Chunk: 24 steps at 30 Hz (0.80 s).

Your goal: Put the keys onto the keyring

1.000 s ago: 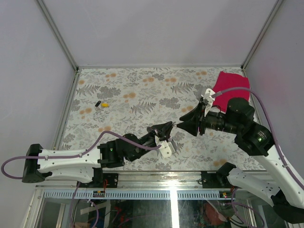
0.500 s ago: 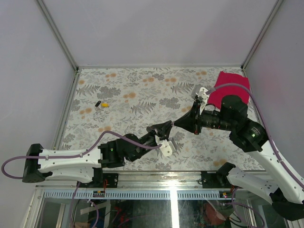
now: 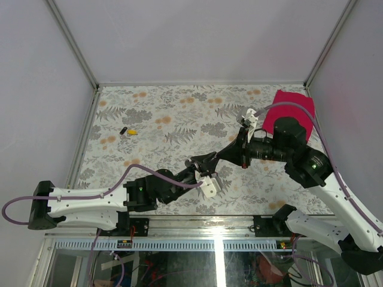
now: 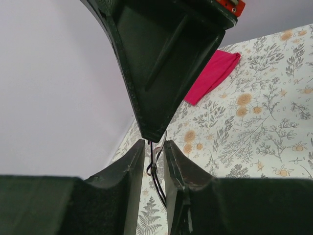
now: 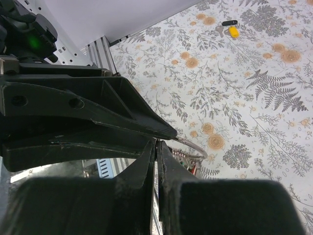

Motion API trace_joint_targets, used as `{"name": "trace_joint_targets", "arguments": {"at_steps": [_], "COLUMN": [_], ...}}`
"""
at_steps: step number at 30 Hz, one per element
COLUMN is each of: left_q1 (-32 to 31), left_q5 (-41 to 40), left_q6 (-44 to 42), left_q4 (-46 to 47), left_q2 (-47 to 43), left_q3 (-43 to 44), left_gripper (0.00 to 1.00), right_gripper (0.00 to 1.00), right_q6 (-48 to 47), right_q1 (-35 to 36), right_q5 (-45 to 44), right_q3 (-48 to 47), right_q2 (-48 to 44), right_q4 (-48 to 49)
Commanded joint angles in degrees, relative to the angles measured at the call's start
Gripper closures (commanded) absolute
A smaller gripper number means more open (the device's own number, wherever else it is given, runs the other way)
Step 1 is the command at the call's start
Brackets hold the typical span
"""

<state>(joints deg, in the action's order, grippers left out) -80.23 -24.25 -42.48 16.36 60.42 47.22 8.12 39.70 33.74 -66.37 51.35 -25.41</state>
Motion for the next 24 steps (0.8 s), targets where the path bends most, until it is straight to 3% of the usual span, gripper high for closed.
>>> {"name": "trace_joint_targets", "arguments": {"at_steps": [1,6,15,24], "left_q1": [-0.19,-0.21,-0.16,-0.19], "left_q5": [0.28,0.03,-2.47,-2.92], "left_q6": [0.83,0.95,1.17,1.31], "left_q4": [6.46,6.58,6.91,7.37], "left_q2": [-1.46,-1.59,-2.15,-2.53], "left_q3": [1.20,0.92,0.45,0.22], "left_gripper": [0.77,0.82,0.74,0.77], "right_gripper": [1.00,1.00,1.00,1.00], "right_q6": [1.19,1.45,1.26,1.44], "right_q1": [0.18,0.20,0.16,0.11], "right_q5": [2.20,1.95,1.89,1.86], "right_q3": [-1.58,-1.44,-2.15,-2.46], "right_q2": [-0.18,-0.69,-2.11,-2.40], "right_q4": [1.39,1.68,1.37,1.59]}}
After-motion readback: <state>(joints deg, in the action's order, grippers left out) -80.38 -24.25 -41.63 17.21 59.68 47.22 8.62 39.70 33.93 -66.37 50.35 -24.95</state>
